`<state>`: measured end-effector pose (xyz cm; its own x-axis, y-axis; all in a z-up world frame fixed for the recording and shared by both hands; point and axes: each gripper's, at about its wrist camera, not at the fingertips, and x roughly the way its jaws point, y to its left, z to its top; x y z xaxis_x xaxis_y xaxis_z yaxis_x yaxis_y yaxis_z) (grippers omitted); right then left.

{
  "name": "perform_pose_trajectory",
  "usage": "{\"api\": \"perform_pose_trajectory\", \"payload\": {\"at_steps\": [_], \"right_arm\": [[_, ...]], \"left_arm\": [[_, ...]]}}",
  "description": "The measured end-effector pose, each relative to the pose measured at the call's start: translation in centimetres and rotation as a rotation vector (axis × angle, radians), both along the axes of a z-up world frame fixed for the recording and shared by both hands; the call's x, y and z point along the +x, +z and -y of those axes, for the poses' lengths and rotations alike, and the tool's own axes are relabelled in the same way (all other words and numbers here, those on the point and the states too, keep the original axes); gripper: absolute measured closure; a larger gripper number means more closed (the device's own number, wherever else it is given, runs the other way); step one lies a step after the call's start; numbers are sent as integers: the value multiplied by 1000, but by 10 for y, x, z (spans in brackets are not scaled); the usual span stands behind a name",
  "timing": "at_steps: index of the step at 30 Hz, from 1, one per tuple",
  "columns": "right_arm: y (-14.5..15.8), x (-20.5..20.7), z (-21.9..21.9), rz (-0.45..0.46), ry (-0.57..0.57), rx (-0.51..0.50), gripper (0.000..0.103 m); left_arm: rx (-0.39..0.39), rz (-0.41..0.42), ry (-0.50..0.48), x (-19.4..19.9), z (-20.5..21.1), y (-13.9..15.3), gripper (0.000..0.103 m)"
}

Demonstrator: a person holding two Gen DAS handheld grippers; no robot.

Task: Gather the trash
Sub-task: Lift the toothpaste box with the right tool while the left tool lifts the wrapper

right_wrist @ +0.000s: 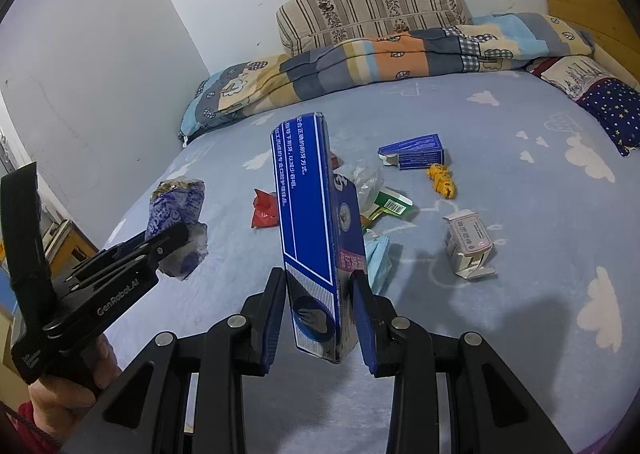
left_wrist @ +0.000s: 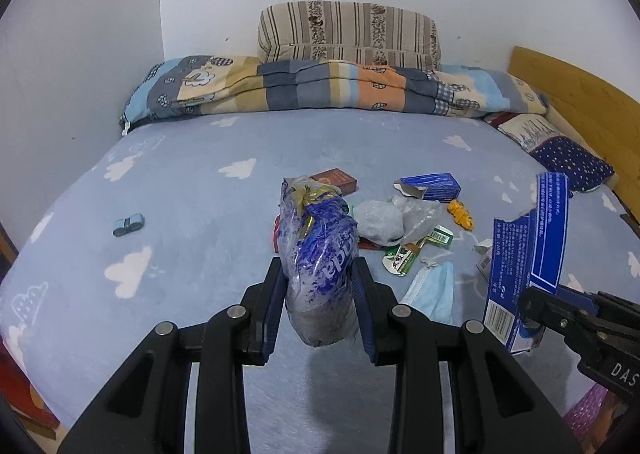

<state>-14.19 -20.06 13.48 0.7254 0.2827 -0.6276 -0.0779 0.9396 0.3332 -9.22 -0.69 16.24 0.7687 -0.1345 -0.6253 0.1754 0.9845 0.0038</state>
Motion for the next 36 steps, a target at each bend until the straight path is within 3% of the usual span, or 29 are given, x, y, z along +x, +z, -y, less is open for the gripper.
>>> {"api": "perform_pose_trajectory", "payload": {"at_steps": [15, 36], "right_arm": [[2, 0, 1, 9, 0, 0, 68], [2, 0, 0, 10, 1, 1, 68]], "left_arm": [[70, 46, -5, -9, 11, -1, 71], [79, 61, -3, -12, 12, 3, 71]]}}
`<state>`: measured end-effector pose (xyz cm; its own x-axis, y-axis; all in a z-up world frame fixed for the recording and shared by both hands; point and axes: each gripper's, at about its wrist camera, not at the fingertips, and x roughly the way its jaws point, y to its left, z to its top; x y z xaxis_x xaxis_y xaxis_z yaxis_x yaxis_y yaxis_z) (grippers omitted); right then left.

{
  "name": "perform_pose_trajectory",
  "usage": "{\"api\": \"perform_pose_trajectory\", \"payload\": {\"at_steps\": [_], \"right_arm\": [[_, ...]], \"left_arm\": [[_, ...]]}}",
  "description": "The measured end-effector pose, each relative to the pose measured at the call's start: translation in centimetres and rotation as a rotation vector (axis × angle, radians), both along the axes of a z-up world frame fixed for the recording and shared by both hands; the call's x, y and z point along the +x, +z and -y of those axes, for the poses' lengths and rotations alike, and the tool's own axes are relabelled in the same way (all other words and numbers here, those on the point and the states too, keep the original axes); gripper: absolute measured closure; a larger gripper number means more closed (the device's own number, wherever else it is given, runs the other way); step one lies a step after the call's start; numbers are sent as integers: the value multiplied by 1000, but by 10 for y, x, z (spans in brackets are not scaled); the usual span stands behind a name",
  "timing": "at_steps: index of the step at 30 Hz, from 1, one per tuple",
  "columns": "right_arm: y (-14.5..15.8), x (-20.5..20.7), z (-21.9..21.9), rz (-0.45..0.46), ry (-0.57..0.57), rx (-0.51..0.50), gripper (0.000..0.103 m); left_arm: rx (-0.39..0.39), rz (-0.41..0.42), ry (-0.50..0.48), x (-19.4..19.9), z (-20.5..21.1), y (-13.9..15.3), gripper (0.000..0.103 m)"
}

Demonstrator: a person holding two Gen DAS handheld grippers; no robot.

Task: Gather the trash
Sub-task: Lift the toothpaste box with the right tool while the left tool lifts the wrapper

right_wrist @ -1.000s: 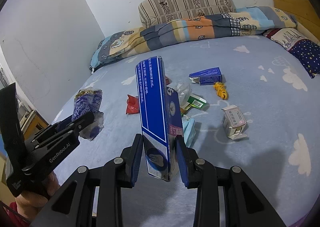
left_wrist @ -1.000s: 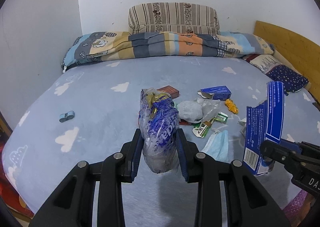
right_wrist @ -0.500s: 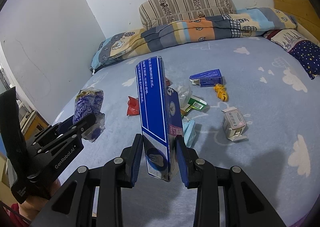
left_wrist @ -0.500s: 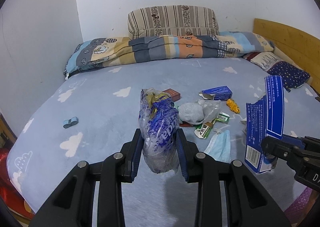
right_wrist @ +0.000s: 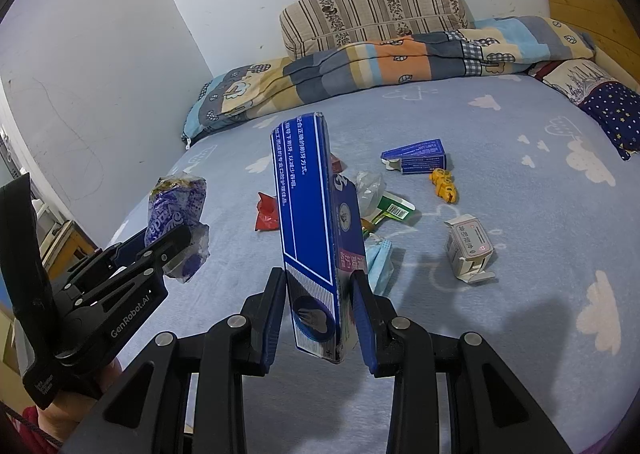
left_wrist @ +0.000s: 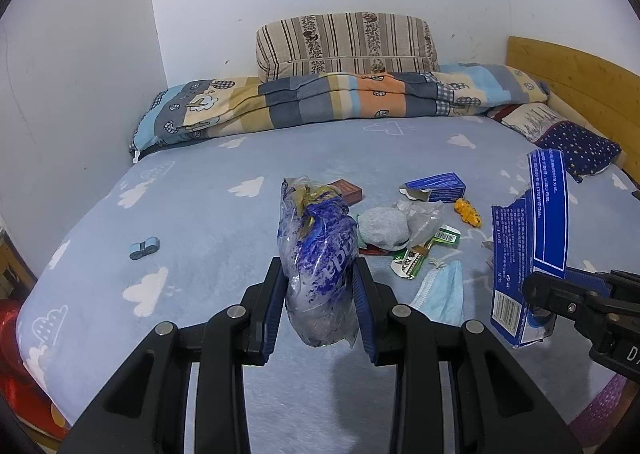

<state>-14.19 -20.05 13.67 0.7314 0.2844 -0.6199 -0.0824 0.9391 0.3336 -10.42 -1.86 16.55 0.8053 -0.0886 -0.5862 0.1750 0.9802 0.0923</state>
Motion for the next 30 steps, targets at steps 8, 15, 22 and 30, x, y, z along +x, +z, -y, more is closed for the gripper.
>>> {"api": "perform_pose_trajectory", "payload": {"at_steps": [8, 15, 22, 30], "right_arm": [[0, 0, 0, 0, 0, 2, 68], [-1, 0, 0, 1, 3, 1, 68], [1, 0, -2, 2, 5, 1, 68], [3, 2, -6, 2, 9, 0, 68]], "left_arm": [[3, 6, 3, 0, 0, 1, 71], [2, 39, 27, 1, -10, 8, 71], [-20, 67, 75, 4, -21, 13, 71], [-38, 101, 124, 1, -30, 19, 71]]}}
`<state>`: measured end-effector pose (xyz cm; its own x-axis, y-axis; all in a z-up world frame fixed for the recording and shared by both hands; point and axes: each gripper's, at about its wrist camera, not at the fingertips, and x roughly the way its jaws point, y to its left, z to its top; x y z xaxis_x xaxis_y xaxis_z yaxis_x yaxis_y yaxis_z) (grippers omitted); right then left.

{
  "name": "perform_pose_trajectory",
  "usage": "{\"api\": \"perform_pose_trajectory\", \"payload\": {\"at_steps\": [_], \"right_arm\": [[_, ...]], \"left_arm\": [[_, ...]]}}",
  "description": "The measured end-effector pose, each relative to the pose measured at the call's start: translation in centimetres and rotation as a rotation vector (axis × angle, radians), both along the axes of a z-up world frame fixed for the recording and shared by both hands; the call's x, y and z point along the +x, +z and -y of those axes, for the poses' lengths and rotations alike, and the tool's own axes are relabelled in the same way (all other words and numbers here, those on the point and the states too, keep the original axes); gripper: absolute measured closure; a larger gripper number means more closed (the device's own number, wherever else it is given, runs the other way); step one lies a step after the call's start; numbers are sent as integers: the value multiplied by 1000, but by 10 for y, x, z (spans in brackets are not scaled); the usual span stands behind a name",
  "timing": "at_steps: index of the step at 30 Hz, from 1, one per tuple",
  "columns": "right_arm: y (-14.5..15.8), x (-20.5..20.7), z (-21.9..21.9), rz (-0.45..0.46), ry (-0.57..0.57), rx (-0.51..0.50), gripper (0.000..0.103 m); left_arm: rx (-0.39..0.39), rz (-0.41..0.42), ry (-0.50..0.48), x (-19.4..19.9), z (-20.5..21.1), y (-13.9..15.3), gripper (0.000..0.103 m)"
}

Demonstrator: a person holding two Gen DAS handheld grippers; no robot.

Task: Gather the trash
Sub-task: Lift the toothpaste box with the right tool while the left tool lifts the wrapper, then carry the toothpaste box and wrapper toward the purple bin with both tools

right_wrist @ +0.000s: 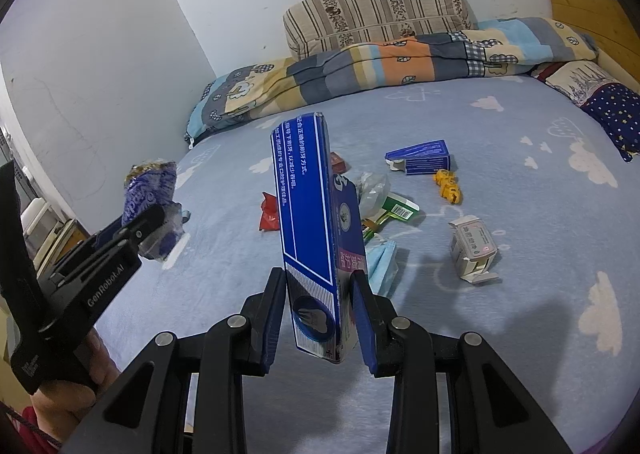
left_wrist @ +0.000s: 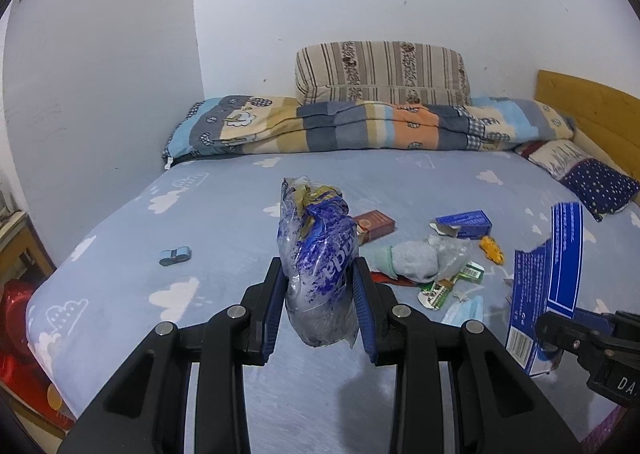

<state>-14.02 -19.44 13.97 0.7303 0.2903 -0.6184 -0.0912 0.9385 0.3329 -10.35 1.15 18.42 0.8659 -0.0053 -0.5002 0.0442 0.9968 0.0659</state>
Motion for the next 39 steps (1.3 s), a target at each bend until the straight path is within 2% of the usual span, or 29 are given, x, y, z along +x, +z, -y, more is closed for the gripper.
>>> {"api": "perform_pose_trajectory", "payload": {"at_steps": [12, 29, 39], "right_arm": [[-1, 1, -3, 5, 19, 4, 68], [-3, 1, -2, 7, 27, 8, 68], [-3, 1, -2, 11, 21, 14, 68]], "left_arm": [[-18, 28, 41, -9, -5, 4, 71], [-6, 63, 58, -18, 0, 10, 71], [1, 62, -19, -33, 17, 21, 71]]}}
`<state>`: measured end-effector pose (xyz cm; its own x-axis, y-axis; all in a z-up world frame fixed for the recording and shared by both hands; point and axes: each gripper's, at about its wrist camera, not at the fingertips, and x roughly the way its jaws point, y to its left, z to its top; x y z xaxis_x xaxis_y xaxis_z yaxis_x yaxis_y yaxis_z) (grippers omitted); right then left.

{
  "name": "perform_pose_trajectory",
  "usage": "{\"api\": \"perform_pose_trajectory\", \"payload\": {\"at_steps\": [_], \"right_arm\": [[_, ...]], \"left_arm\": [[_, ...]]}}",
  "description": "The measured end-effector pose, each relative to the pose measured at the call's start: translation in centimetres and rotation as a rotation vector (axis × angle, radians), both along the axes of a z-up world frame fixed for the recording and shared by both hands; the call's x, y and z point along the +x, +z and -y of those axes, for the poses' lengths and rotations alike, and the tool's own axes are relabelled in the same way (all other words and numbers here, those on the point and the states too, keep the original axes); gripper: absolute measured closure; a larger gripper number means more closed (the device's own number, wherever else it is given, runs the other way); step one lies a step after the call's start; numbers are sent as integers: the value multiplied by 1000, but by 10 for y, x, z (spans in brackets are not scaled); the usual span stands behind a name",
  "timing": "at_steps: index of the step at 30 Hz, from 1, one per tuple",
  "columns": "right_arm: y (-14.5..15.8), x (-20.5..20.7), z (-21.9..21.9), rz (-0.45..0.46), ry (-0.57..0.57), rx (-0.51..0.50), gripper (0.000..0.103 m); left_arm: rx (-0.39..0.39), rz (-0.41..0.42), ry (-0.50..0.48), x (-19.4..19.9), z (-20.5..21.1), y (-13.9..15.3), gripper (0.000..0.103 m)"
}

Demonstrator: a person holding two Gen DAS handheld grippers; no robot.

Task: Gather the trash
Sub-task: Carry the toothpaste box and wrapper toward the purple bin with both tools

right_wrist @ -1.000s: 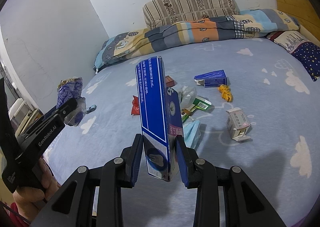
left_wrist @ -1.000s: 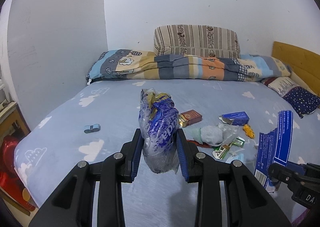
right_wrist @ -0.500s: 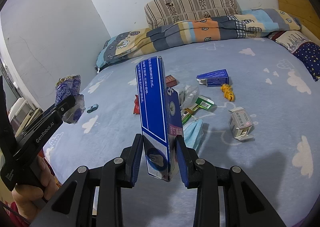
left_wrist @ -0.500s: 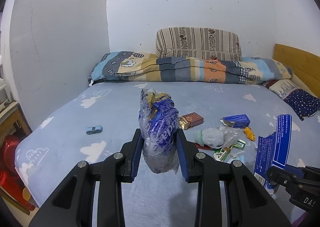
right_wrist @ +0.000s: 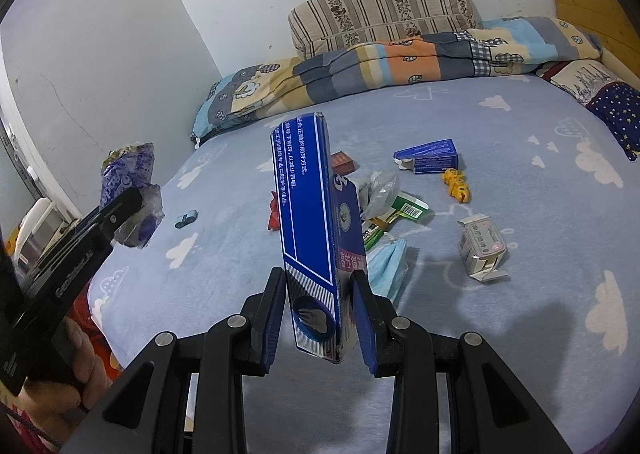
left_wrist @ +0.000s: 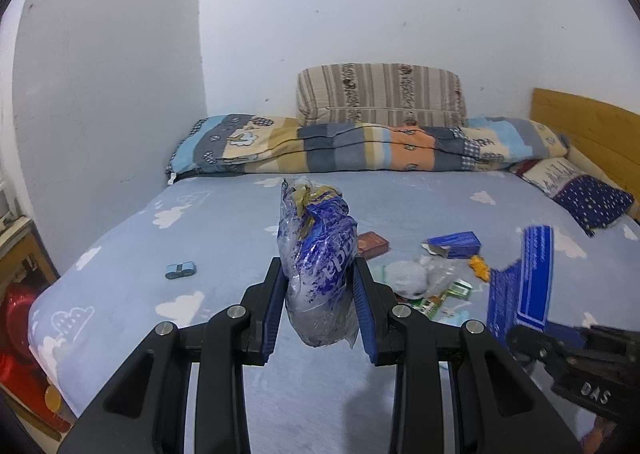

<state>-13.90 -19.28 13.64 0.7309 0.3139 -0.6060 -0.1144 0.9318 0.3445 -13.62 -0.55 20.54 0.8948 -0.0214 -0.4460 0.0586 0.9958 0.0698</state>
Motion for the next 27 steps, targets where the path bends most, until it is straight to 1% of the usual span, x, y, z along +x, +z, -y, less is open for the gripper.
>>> {"api": "perform_pose_trajectory", "payload": {"at_steps": [3, 8, 12, 19, 27], "right_arm": [[2, -3, 2, 8, -18, 10, 68], [3, -9, 12, 5, -68, 12, 68], [-4, -13, 23, -23, -113, 40, 68], [-10, -14, 40, -45, -151, 54, 68], [-11, -15, 42, -47, -151, 59, 68]], "left_arm": [[-2, -18, -44, -6, 9, 1, 71], [22, -31, -119, -18, 29, -2, 71], [34, -30, -171, -28, 45, -4, 71], [33, -28, -207, -38, 54, -6, 71], [30, -28, -215, -40, 55, -5, 71]]}}
